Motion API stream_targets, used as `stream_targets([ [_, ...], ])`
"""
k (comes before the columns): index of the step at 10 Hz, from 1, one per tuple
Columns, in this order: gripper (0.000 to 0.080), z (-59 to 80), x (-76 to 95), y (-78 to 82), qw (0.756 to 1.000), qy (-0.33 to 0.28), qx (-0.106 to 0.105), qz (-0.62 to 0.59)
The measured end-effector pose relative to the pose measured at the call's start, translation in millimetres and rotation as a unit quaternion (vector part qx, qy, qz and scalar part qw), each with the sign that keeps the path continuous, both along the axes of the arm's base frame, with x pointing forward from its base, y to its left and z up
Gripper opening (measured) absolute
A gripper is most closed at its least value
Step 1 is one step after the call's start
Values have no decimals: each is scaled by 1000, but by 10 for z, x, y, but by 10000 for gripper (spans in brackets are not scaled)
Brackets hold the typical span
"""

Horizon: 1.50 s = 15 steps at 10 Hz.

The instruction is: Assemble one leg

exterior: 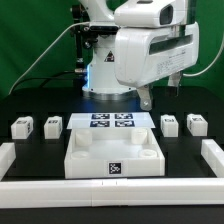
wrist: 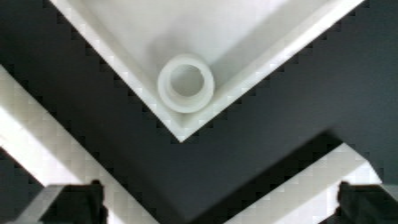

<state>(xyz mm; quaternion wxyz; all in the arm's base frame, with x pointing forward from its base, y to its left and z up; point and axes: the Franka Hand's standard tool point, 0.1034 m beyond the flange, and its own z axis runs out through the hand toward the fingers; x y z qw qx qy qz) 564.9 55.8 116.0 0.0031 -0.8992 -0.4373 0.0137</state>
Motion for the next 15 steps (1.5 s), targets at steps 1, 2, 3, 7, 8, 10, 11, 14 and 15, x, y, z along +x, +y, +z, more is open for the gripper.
stream_targets([
  [1,650,-2,-1,0,1000,0,0,0],
  [2,650,-2,-1,0,1000,0,0,0],
  [3,650,-2,-1,0,1000,0,0,0],
  [7,650,-2,-1,0,1000,0,0,0],
  [8,650,-2,-1,0,1000,0,0,0],
  [10,650,-30,-46,-8,1000,-1,1,6],
  [11,650,-69,-123,-40,1000,1,1,16],
  [14,650,-199,-423,-208,996,-13,2,93],
  [15,650,-224,-572,-270,994,-15,1,106],
])
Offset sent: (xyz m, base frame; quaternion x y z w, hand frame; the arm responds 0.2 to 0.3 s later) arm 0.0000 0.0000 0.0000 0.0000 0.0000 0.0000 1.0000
